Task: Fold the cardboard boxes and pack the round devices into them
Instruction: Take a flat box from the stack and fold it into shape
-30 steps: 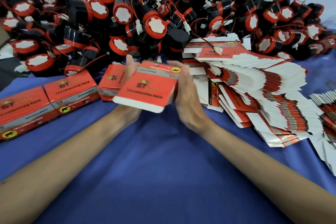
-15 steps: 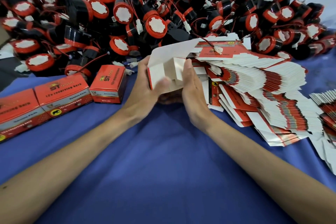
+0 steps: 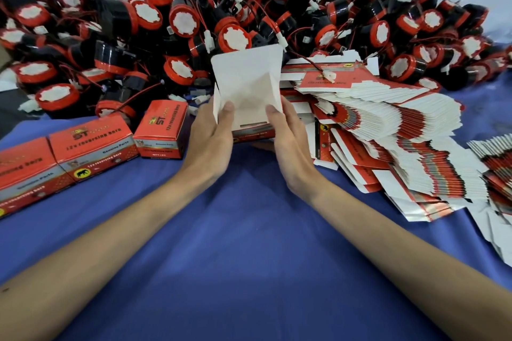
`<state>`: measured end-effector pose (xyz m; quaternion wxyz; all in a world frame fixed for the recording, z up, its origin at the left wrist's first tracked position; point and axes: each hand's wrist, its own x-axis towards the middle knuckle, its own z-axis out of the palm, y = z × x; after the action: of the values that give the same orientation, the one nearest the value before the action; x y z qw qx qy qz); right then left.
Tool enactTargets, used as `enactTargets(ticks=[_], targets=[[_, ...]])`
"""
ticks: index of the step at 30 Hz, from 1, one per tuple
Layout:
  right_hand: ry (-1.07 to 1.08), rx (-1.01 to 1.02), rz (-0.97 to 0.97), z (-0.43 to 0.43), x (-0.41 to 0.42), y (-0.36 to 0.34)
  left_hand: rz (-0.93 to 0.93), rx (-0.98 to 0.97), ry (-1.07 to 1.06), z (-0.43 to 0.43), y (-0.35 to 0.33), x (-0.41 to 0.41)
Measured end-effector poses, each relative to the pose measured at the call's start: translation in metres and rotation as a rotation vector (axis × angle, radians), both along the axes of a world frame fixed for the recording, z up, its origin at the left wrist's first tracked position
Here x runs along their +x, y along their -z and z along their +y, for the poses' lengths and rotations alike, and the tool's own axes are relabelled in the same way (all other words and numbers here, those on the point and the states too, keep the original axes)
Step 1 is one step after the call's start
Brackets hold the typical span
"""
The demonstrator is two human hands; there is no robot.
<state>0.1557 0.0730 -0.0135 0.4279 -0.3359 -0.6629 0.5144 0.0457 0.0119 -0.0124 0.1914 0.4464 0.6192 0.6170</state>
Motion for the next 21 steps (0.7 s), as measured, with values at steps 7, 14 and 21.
enactTargets(ticks=[7, 14, 21], targets=[[0.015, -0.007, 0.01, -0.0041, -0.0035, 0.0044, 0.008, 0.017, -0.052, 0.0031, 0.0059, -0.0039], [-0.065, -0.136, 0.174, -0.0032, -0.0039, 0.0028, -0.104, 0.082, 0.02, 0.0008, 0.0018, -0.0016], [-0.145, -0.225, 0.276, -0.0034, -0.0032, 0.002, -0.176, 0.146, 0.069, -0.001, 0.0012, 0.0012]])
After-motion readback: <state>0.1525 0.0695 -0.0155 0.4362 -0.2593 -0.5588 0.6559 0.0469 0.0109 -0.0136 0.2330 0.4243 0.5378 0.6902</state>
